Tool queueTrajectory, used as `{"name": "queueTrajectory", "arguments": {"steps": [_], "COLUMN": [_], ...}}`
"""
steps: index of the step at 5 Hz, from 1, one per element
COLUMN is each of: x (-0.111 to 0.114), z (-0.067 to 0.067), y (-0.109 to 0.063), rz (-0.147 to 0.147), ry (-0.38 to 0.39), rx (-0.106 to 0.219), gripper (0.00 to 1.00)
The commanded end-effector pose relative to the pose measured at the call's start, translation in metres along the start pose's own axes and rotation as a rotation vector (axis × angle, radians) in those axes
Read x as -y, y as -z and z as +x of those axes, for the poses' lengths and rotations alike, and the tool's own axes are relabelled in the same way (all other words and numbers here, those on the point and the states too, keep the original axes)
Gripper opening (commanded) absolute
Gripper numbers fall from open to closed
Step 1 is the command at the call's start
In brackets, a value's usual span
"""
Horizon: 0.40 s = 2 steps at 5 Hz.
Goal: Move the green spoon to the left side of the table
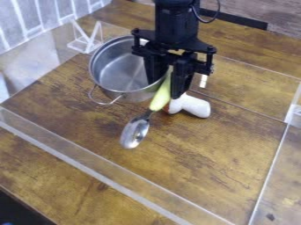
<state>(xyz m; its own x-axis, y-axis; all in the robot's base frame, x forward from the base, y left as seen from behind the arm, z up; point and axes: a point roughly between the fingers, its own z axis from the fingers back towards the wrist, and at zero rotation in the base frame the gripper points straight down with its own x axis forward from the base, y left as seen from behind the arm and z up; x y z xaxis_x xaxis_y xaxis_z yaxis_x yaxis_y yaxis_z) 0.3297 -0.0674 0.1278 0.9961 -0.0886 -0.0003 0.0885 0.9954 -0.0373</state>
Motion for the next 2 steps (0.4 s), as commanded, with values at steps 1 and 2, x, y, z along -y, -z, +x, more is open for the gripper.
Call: {"name": "queueTrajectory", "arguments": {"steps": [1,2], "x": [-0.0035,-0.0069], "z": [0.0148,0.0057], "y": [-0.0268,-0.019], "rz": [-0.012,-0.015], "ry": [0.009,0.006], "rx": [0.092,0.099], "gripper": [0.0,0.0]}}
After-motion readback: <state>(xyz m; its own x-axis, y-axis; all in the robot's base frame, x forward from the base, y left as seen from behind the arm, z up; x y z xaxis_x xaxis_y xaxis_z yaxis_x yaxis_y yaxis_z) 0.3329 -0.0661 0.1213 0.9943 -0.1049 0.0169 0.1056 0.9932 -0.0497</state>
